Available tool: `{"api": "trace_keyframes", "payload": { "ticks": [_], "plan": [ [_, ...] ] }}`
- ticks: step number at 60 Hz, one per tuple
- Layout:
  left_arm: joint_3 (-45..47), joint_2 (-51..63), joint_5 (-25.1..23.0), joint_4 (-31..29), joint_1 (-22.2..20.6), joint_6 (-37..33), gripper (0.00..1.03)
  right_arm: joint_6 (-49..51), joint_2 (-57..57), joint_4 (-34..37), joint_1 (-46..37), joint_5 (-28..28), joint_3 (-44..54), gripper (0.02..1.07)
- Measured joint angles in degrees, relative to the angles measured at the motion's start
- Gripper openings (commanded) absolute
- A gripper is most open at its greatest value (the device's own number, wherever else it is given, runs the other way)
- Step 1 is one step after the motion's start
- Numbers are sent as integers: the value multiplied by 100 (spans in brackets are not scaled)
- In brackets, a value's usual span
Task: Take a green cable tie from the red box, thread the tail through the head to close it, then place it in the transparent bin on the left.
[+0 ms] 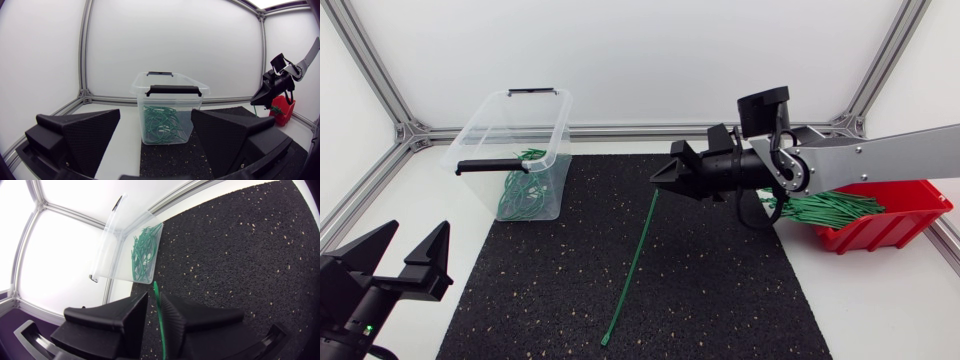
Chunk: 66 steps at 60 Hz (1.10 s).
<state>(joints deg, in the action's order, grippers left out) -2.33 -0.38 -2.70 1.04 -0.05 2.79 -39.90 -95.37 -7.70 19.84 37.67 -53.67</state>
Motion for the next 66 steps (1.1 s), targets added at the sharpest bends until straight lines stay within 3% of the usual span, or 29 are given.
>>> {"api": "trace_keyframes", "payload": {
  "ticks": [4, 16, 29, 37, 42, 51, 66],
  "plan": [
    [0, 0, 0, 0, 0, 0, 100, 256, 2, 96, -79, -50, 90, 71],
    [0, 0, 0, 0, 0, 0, 100, 1226, 402, 660, -393, -525, 188, 86],
    [0, 0, 0, -2, 0, 0, 100, 2826, 901, 1598, -409, -1119, 20, 89],
    [0, 0, 0, 0, 0, 0, 100, 4238, 922, 2603, 109, -1631, -474, 93],
    [0, 0, 0, 0, 0, 0, 100, 5134, 922, 3132, 553, -1849, -807, 101],
    [0, 0, 0, 0, 0, 0, 100, 6365, 898, 4033, 1047, -2070, -1325, 101],
    [0, -2, 0, 0, 0, 0, 100, 8225, 745, 4520, 1904, -2868, -1276, 101]
  ]
}}
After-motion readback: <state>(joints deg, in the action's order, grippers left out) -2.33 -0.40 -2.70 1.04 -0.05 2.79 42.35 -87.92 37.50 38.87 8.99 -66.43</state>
